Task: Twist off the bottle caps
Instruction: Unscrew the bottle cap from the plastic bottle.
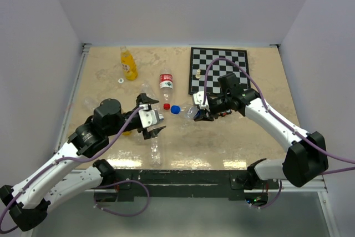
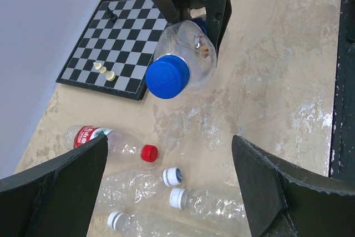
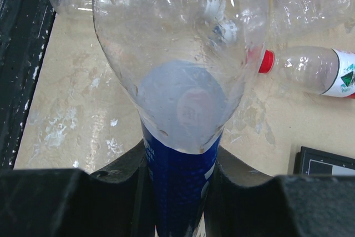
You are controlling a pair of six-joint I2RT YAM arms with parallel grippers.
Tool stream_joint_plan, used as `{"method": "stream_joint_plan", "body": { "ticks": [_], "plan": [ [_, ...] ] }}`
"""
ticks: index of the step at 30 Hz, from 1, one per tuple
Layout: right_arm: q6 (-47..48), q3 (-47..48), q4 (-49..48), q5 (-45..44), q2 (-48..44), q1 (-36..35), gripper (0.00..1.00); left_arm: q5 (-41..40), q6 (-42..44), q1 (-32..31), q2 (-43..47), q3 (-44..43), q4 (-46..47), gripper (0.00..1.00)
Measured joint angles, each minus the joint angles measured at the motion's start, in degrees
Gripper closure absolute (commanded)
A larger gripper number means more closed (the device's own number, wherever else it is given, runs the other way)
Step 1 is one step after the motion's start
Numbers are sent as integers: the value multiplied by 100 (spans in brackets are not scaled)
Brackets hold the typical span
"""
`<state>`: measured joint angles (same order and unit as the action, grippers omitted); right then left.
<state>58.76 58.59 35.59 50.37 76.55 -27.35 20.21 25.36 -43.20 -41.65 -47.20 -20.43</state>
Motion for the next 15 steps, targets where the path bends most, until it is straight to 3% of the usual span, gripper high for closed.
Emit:
{"method": "stream_joint_plan", "body": {
  "ticks": [15],
  "plan": [
    [52, 0, 42, 0, 0, 0, 100, 212, 133, 0, -103, 17, 68, 2]
  ]
}}
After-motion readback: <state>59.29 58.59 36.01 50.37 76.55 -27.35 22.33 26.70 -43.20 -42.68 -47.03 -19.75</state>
